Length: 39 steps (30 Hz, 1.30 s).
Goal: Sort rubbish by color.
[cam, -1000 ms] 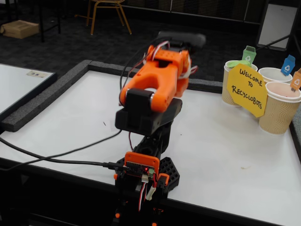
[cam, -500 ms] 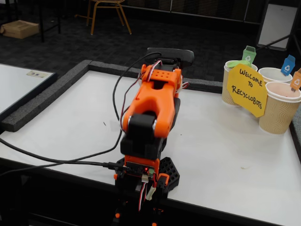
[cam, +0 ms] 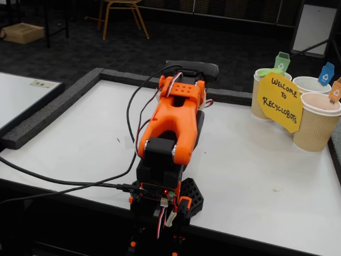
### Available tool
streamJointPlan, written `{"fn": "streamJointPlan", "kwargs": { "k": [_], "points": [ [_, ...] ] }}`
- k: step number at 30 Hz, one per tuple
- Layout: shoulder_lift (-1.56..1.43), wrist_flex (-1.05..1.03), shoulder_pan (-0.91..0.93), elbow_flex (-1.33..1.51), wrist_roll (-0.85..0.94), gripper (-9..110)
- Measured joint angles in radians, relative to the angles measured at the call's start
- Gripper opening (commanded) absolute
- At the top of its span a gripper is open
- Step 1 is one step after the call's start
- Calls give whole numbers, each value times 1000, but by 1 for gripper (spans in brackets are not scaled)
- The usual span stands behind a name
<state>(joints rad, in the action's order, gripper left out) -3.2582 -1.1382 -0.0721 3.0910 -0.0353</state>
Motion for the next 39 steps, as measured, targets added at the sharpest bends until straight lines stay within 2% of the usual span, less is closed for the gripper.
{"fn": "streamJointPlan", "kwargs": {
  "k": [8,39],
  "points": [
    [0,-74,-3,0,0,3],
    [0,-80,-5,0,0,1]
  ]
}}
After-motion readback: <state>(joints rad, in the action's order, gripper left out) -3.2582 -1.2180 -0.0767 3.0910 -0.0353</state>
